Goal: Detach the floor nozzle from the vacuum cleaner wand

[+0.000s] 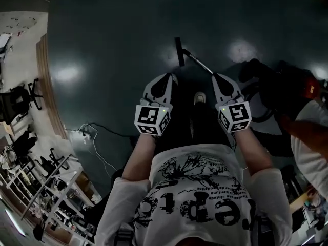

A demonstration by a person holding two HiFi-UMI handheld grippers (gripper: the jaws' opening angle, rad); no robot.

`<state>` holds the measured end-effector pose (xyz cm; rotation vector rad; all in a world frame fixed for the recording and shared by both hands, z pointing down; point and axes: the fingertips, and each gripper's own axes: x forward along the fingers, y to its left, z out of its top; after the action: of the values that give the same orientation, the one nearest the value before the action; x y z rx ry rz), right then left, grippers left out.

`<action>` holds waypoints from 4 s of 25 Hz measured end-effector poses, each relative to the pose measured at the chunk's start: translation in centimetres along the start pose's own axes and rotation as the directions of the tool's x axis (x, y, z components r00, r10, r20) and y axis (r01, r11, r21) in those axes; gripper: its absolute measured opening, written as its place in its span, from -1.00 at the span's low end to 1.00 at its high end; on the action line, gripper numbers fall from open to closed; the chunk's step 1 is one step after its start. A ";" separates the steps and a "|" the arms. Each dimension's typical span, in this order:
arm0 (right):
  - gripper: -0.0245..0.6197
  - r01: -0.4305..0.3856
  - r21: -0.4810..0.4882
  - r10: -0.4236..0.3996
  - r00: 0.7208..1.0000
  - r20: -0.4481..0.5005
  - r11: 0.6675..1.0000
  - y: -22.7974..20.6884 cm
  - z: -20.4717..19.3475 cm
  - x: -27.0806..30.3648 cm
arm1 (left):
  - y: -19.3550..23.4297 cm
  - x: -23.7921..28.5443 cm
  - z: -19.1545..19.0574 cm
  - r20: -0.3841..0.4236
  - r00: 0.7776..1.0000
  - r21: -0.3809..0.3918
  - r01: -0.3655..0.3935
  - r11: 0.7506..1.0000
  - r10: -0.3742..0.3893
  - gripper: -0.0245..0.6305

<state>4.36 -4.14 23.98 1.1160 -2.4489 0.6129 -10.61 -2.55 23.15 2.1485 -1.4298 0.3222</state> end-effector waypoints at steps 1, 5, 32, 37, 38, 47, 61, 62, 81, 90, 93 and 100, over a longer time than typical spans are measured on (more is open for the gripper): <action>-0.91 0.001 0.008 -0.001 1.000 -0.010 1.000 -0.5 -0.7 1.6 | 1.2 1.4 -0.6 -0.024 1.000 -0.007 0.014 1.000 -0.015 -0.92; -0.91 -0.007 0.017 0.008 0.998 -0.058 1.000 -3.9 -6.1 8.6 | 6.3 8.0 -5.8 -0.103 0.994 -0.034 0.045 0.998 -0.048 -0.92; -0.48 -0.214 -0.217 0.087 0.874 -0.477 0.953 -20.3 -60.8 40.2 | 24.6 40.9 -56.6 -0.260 0.962 -0.073 0.061 0.995 -0.078 -0.92; -0.31 -0.300 -0.228 0.100 0.780 -0.618 0.926 -20.3 -65.8 41.6 | 24.3 41.0 -60.2 -0.339 0.937 -0.019 0.086 0.996 -0.088 -0.81; -0.31 -0.306 -0.234 0.091 0.764 -0.638 0.923 -20.3 -66.6 42.0 | 24.1 41.1 -60.8 -0.353 0.930 -0.018 0.097 0.995 -0.097 -0.76; -0.31 -0.244 -0.299 0.010 0.789 -0.615 0.923 -20.5 -67.5 43.1 | 23.9 40.8 -65.0 -0.462 0.873 -0.057 0.146 0.988 -0.156 0.05; -0.38 -0.269 -0.256 0.112 0.861 -0.496 0.928 -20.5 -61.4 40.0 | 19.6 45.8 -62.3 -0.394 0.824 -0.192 0.360 0.913 -0.408 0.57; -0.38 -0.272 -0.256 0.119 0.865 -0.487 0.928 -20.4 -61.0 39.6 | 18.6 45.9 -61.6 -0.362 0.814 -0.234 0.392 0.890 -0.454 0.57; -0.39 -0.120 -0.405 0.023 0.972 -0.235 0.906 -16.8 -40.5 27.7 | 8.7 36.7 -38.6 -0.391 0.839 -0.067 0.384 0.921 -0.378 -0.33; -0.40 -0.156 -0.364 0.086 0.976 -0.202 0.918 -6.9 -16.3 9.1 | -5.3 17.4 -11.3 -0.265 0.864 0.092 0.466 0.880 -0.429 -0.45; -0.40 -0.147 -0.365 0.090 0.981 -0.170 0.920 -3.0 -8.7 0.5 | -11.5 9.3 -3.0 -0.211 0.883 0.177 0.455 0.872 -0.418 -0.47; -0.40 -0.030 -0.453 0.017 0.999 -0.032 0.891 -0.9 3.1 -10.9 | -21.6 0.1 9.3 -0.097 0.908 0.416 0.410 0.812 -0.409 -0.47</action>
<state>11.27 0.36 16.10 0.8775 -2.4053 0.0442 8.15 -1.40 9.02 2.7385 -0.9025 0.5110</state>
